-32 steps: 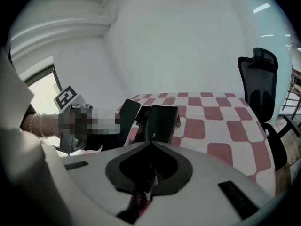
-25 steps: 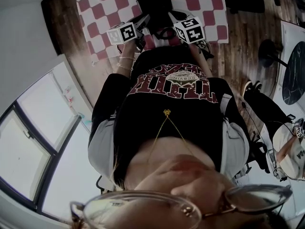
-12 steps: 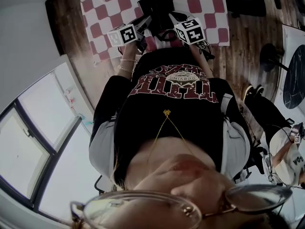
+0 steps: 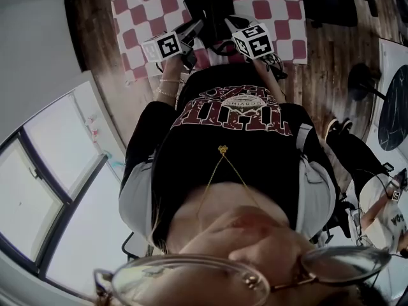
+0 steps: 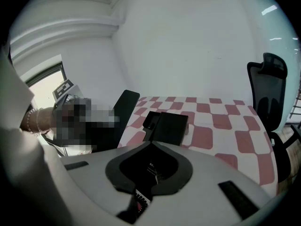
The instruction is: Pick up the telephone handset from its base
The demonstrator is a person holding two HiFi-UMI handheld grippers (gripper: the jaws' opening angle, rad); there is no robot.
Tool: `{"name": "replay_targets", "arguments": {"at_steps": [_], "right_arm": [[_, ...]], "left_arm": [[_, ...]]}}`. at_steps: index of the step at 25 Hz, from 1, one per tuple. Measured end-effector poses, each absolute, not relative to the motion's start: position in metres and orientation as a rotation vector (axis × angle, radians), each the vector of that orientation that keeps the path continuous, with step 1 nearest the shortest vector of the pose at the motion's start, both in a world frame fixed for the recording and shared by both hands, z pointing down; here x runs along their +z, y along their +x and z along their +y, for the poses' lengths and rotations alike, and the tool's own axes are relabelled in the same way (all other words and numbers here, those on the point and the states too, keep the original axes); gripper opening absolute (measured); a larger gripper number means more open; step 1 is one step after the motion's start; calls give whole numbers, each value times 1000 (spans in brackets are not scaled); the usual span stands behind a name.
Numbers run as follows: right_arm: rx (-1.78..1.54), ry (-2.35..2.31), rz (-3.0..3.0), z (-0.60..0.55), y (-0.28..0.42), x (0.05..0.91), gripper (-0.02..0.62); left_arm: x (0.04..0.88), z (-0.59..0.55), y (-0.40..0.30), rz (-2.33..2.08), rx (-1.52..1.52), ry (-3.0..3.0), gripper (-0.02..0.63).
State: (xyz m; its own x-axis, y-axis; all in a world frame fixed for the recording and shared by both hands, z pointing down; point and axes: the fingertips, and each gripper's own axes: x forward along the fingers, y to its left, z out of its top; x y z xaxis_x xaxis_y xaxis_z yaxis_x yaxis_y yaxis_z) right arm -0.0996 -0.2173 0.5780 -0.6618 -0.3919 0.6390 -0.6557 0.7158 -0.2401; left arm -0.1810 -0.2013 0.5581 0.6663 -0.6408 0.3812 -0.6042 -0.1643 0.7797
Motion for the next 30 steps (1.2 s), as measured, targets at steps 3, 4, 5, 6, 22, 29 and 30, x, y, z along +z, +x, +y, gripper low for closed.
{"name": "replay_targets", "arguments": {"at_steps": [3,4,5,6,22,29,30], "right_arm": [[613,784,-2363,-217,-101,577,20],[610,782,-2365,-217,-102,577,20],[607,781,-2366,-217,-102,576,20],[605,780,-2368,-217,-102,575,20],[555,751,-2403,-220,-99,563,20],[542,729,-2414,-221,-96,564,20],[541,726,-2415,-221,-96,564,20]], "left_arm": [[555,-201,-182,-986,-58,1844,81],[553,-201,-183,-986,-65,1843,81],[552,-200,-184,-987,-72,1841,81],[550,-200,-184,-989,-79,1839,81],[517,-201,-192,-1021,-169,1873,81],[502,-203,-193,-1029,-226,1875,81],[500,-203,-193,-1030,-234,1874,81]]}}
